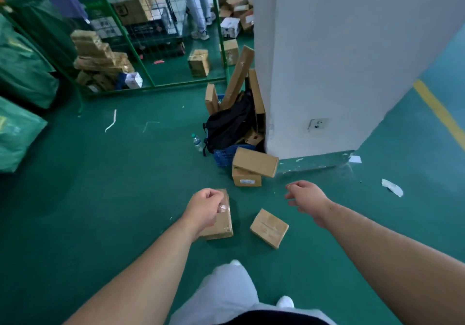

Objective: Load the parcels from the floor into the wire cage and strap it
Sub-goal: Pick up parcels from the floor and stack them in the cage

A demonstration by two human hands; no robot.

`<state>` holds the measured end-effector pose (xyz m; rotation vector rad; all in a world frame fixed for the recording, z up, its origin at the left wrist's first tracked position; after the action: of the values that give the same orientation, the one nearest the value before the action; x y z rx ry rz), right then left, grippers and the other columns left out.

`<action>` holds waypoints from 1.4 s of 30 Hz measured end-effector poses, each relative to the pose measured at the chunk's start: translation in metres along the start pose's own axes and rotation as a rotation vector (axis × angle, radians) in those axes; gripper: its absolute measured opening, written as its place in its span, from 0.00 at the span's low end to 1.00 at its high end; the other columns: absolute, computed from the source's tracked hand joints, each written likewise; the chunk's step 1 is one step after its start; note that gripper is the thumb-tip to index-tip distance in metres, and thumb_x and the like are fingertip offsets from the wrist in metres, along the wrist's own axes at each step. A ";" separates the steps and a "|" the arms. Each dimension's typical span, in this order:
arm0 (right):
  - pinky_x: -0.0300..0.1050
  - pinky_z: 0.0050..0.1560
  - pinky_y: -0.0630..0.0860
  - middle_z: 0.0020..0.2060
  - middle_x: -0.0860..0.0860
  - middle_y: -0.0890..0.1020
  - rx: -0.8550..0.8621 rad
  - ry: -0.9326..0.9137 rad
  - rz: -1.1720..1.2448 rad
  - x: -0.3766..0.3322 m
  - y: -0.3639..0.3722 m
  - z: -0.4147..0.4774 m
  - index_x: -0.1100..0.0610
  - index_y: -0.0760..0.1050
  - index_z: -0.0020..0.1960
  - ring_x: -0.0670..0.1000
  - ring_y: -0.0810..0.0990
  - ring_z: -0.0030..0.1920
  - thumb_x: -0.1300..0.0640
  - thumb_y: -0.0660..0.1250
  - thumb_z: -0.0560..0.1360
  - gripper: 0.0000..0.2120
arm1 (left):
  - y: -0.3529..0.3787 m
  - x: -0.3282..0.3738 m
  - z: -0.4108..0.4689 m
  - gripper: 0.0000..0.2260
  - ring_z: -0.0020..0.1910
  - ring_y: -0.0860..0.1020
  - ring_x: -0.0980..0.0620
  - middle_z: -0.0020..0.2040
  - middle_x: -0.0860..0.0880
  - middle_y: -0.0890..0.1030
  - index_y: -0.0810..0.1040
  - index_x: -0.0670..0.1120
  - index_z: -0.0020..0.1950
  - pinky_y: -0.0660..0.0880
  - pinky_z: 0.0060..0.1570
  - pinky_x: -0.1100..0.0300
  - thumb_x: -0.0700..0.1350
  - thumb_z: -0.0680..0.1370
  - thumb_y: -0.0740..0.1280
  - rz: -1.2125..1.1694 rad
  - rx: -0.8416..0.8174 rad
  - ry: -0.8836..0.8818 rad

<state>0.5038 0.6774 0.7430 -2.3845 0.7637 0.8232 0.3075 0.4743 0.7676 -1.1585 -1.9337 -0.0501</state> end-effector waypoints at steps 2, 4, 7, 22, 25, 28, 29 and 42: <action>0.48 0.56 0.77 0.52 0.51 0.84 -0.031 0.003 -0.049 -0.016 0.004 0.035 0.54 0.77 0.61 0.52 0.83 0.52 0.52 0.60 0.84 0.11 | -0.007 0.014 0.033 0.08 0.48 0.81 0.47 0.55 0.43 0.84 0.81 0.47 0.54 0.79 0.47 0.54 0.47 0.82 0.63 0.010 0.033 -0.010; 0.47 0.50 0.77 0.51 0.50 0.85 -0.040 0.017 -0.106 -0.023 0.007 0.069 0.54 0.78 0.61 0.52 0.83 0.52 0.53 0.60 0.83 0.11 | -0.010 0.022 0.074 0.08 0.46 0.80 0.48 0.54 0.43 0.84 0.81 0.46 0.54 0.78 0.48 0.54 0.47 0.82 0.64 0.020 0.048 -0.016; 0.44 0.45 0.76 0.51 0.50 0.85 -0.072 0.069 -0.171 -0.017 0.013 0.117 0.52 0.79 0.59 0.50 0.83 0.50 0.54 0.60 0.83 0.10 | -0.006 0.031 0.145 0.07 0.50 0.82 0.47 0.52 0.46 0.84 0.81 0.49 0.52 0.78 0.55 0.50 0.48 0.81 0.64 0.072 0.006 -0.033; 0.56 0.52 0.81 0.49 0.54 0.83 0.013 0.257 -0.193 0.056 0.058 0.450 0.50 0.68 0.75 0.60 0.84 0.55 0.54 0.62 0.79 0.24 | 0.117 -0.008 0.468 0.19 0.51 0.77 0.55 0.58 0.52 0.78 0.71 0.50 0.71 0.72 0.45 0.60 0.44 0.81 0.66 0.109 -0.060 -0.118; 0.55 0.51 0.78 0.51 0.53 0.80 0.016 0.282 -0.137 0.080 0.073 0.515 0.47 0.57 0.82 0.58 0.82 0.50 0.49 0.64 0.76 0.36 | 0.141 -0.032 0.536 0.31 0.72 0.70 0.47 0.78 0.46 0.67 0.60 0.49 0.81 0.67 0.69 0.52 0.41 0.79 0.67 0.069 -0.054 -0.142; 0.53 0.60 0.78 0.55 0.49 0.78 0.037 0.290 -0.070 0.099 0.083 0.564 0.41 0.49 0.83 0.56 0.80 0.54 0.49 0.66 0.77 0.40 | 0.161 -0.048 0.588 0.36 0.79 0.61 0.45 0.82 0.46 0.59 0.51 0.50 0.84 0.60 0.75 0.51 0.39 0.80 0.64 0.039 -0.042 -0.157; 0.54 0.62 0.78 0.57 0.48 0.78 0.045 0.297 -0.044 0.108 0.087 0.578 0.39 0.48 0.82 0.54 0.79 0.55 0.51 0.66 0.77 0.40 | 0.169 -0.054 0.604 0.37 0.79 0.61 0.45 0.82 0.46 0.59 0.49 0.50 0.85 0.60 0.74 0.53 0.38 0.80 0.64 0.025 -0.045 -0.164; 0.54 0.60 0.77 0.66 0.46 0.76 -0.143 0.374 0.308 0.118 0.114 0.578 0.45 0.67 0.73 0.51 0.77 0.62 0.47 0.65 0.78 0.24 | 0.238 -0.070 0.599 0.38 0.78 0.60 0.38 0.83 0.49 0.57 0.55 0.59 0.83 0.62 0.73 0.32 0.68 0.77 0.65 -0.181 -0.274 -0.376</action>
<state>0.2839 0.9070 0.2332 -2.6252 1.2846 0.5645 0.1092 0.8180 0.2546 -1.2314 -2.4216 -0.2128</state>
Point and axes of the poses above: each hand's wrist, its own z-axis towards the middle knuckle, its own y-axis out of the palm, x = y × z, the point moved 4 cm from there along z, towards the middle knuckle
